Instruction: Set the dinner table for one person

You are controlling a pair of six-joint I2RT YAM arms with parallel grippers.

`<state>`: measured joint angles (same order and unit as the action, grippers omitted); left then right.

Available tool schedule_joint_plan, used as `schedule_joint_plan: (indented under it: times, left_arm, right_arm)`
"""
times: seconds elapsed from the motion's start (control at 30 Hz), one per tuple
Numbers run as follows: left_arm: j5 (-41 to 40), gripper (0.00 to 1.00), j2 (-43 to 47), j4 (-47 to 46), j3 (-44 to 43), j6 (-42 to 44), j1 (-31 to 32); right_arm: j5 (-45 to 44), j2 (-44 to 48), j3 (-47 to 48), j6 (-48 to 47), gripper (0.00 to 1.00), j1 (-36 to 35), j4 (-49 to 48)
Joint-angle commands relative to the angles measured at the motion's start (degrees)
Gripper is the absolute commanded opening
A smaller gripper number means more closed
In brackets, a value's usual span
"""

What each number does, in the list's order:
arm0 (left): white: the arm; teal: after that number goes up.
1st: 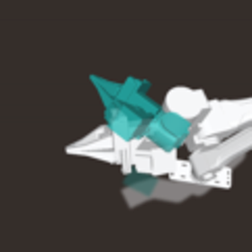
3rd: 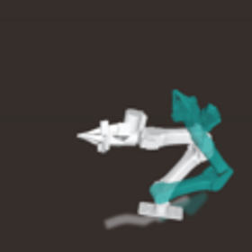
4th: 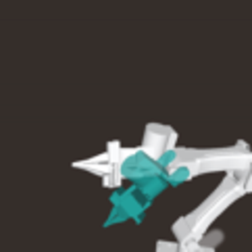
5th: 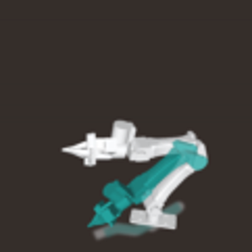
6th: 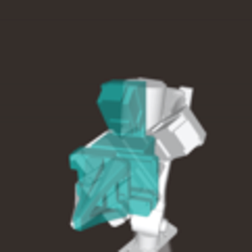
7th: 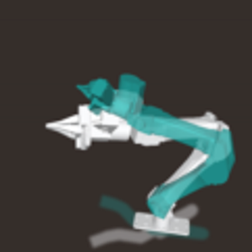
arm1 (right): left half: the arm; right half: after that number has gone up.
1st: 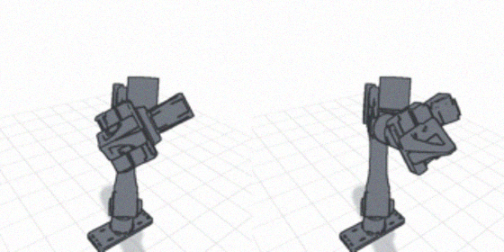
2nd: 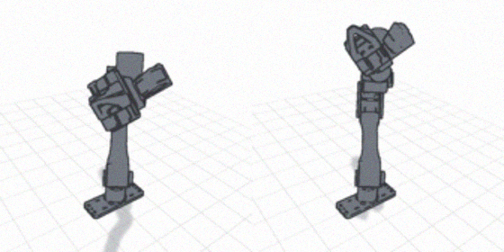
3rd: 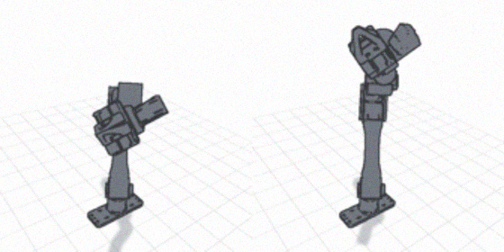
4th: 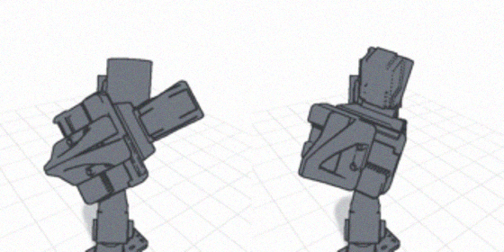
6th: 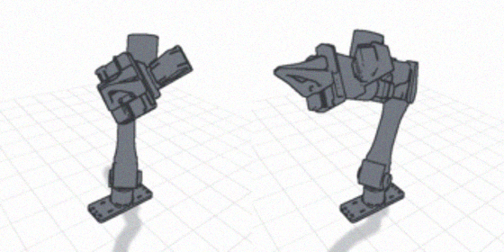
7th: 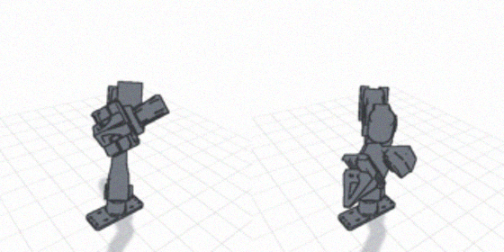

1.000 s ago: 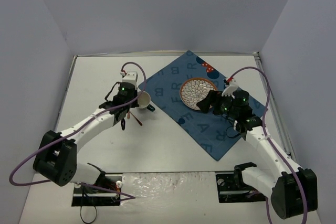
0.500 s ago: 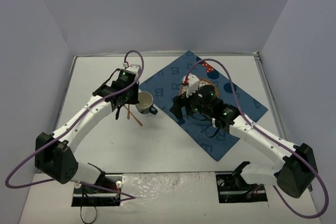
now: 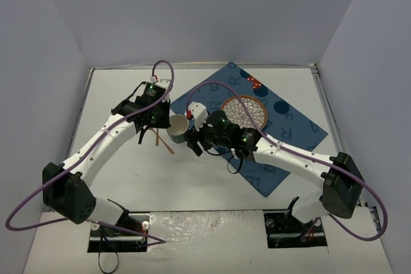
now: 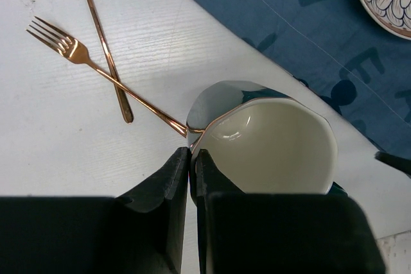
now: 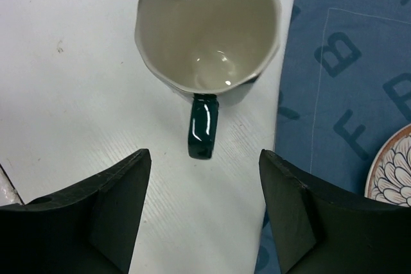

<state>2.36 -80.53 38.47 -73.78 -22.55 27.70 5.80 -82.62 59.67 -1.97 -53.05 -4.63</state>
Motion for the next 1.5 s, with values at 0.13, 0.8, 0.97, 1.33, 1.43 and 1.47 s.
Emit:
schedule_joint_plan:
  times: [0.13, 0.8, 0.97, 1.33, 1.43, 1.47]
  left_arm:
    - [3.1, 0.00, 1.6, -2.3, -4.6, -2.1, 0.2]
    - [1.2, 0.00, 4.3, -2.7, -3.8, -1.9, 0.6]
    - [-1.6, 0.37, 5.9, -3.5, -2.6, -3.1, 0.4]
    - [-7.6, 0.97, 11.2, -4.4, -0.5, -2.5, -1.7]
    - [-7.6, 0.97, 13.8, -4.9, 2.7, -2.7, -4.4]
    - [-7.2, 0.97, 15.0, -5.2, 4.3, -2.7, -5.3]
  right_arm:
    - [-4.5, -4.3, 5.8, -2.0, 0.52, -1.4, -2.3]
    - [-8.1, -7.5, 7.6, -0.8, 0.00, -1.8, -1.9]
    - [-10.5, -5.0, 5.2, -0.8, 0.00, -1.7, -2.2]
    - [-15.1, 7.2, -3.1, 1.7, 0.00, 5.2, -2.9]
    - [-17.5, 13.0, -5.5, 2.5, 0.00, 9.7, -2.4]
    - [-18.8, 14.8, -6.1, 3.4, 0.00, 11.3, -1.8]
